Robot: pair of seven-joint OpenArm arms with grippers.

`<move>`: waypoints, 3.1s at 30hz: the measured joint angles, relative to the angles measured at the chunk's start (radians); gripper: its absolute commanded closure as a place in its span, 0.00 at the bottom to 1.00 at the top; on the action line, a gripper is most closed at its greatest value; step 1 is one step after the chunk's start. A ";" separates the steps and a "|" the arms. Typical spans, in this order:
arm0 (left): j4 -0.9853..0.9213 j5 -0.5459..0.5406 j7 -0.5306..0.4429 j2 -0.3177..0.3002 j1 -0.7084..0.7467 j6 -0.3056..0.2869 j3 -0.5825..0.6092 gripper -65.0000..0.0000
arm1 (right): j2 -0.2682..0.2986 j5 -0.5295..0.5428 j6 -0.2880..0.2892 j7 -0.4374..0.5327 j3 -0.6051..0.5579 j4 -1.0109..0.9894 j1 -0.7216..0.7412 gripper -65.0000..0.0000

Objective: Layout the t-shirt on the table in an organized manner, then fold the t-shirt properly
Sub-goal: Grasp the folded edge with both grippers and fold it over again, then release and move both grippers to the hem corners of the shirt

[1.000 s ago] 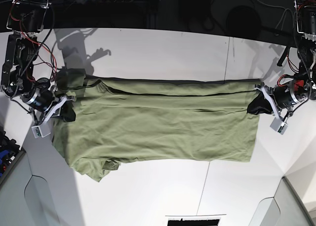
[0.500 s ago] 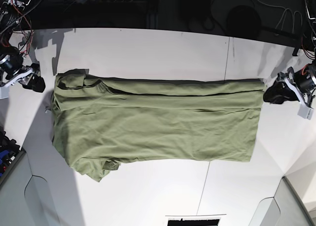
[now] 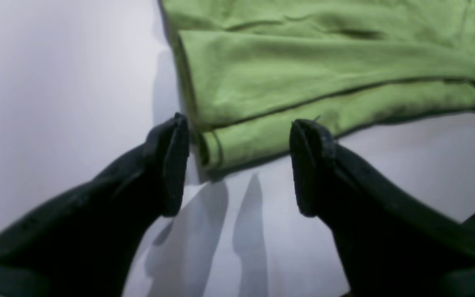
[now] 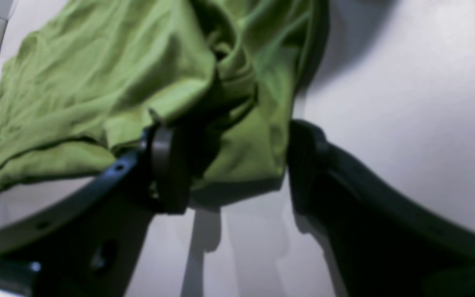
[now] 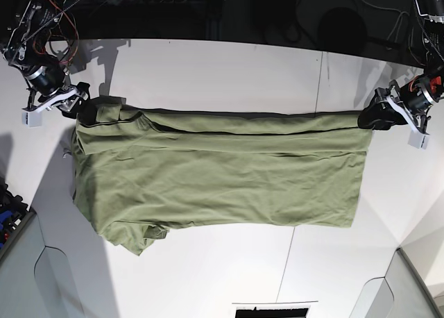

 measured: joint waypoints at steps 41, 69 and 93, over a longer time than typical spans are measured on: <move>0.116 0.029 0.013 -0.052 0.142 -0.007 0.102 1.00 | 0.029 0.056 0.014 -0.090 0.001 0.159 -0.175 1.00; 0.248 -0.048 0.032 -0.108 0.159 -0.004 -0.119 0.55 | 0.155 0.011 0.015 -0.030 0.071 0.194 -0.233 0.62; -0.615 0.327 -0.292 -0.037 -0.665 0.004 0.419 0.43 | 0.238 -0.360 -0.013 0.263 -0.045 -0.640 0.549 0.43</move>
